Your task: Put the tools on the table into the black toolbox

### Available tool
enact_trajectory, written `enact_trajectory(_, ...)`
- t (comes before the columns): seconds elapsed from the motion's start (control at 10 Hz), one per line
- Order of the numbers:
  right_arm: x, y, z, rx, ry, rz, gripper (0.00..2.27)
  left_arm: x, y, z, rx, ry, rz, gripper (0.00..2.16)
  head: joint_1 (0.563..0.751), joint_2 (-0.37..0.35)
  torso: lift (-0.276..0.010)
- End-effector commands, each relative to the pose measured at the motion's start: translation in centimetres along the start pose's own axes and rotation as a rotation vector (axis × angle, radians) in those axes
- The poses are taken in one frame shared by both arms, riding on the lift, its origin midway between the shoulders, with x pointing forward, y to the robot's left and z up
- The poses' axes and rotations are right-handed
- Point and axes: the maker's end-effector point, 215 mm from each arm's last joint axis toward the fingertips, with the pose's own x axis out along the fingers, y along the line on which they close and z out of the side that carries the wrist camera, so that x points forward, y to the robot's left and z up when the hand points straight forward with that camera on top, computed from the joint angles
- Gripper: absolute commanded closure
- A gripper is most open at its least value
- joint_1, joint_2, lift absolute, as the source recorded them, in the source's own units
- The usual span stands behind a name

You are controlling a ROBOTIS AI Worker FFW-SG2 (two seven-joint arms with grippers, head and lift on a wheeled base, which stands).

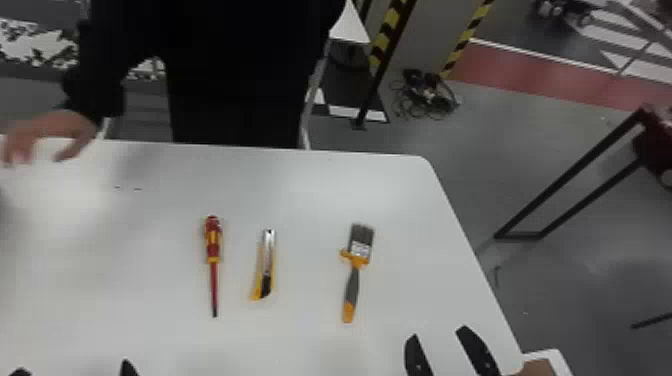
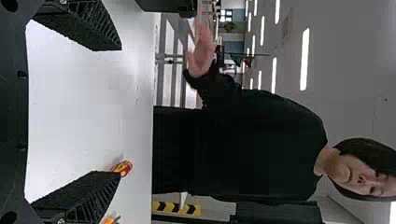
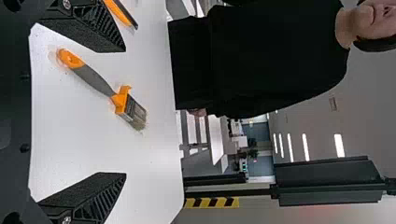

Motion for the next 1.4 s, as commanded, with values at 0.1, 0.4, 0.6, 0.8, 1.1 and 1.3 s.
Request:
enact_trajectory(0.1,0.02,-0.12,-0.24,0.002,0.003,-0.003,0.06,0.04,-0.06,-0.35,0.001,0.005,-0.003,0.03,0.695,-0.35,-0.075)
enact_trajectory(0.4,0.19,-0.25,-0.61,0.006,0.006,-0.007,0.06,0.05,-0.21,-0.67,0.0,0.012,-0.005,0.05,0.695,-0.35,-0.075)
enact_trajectory(0.6,0.18,-0.24,-0.51,0.005,0.003,-0.006,0.06,0.03,-0.29,-0.67,-0.001,0.012,-0.006,0.05,0.695,-0.35,-0.075)
enact_trajectory(0.8,0.16,-0.32,-0.49,0.004,0.003,-0.007,0.06,0.11,-0.35,-0.54,-0.003,0.008,-0.006,0.05,0.695,-0.35,-0.075)
enact_trajectory(1.1,0.16,-0.32,-0.49,0.004,0.003,-0.007,0.06,0.1,-0.24,-0.89,-0.002,0.015,-0.005,0.05,0.695,-0.35,-0.075)
enact_trajectory(1.3,0.16,-0.32,-0.49,0.004,0.003,-0.007,0.06,0.1,-0.21,-0.81,-0.004,0.013,-0.003,0.05,0.695,-0.35,-0.075)
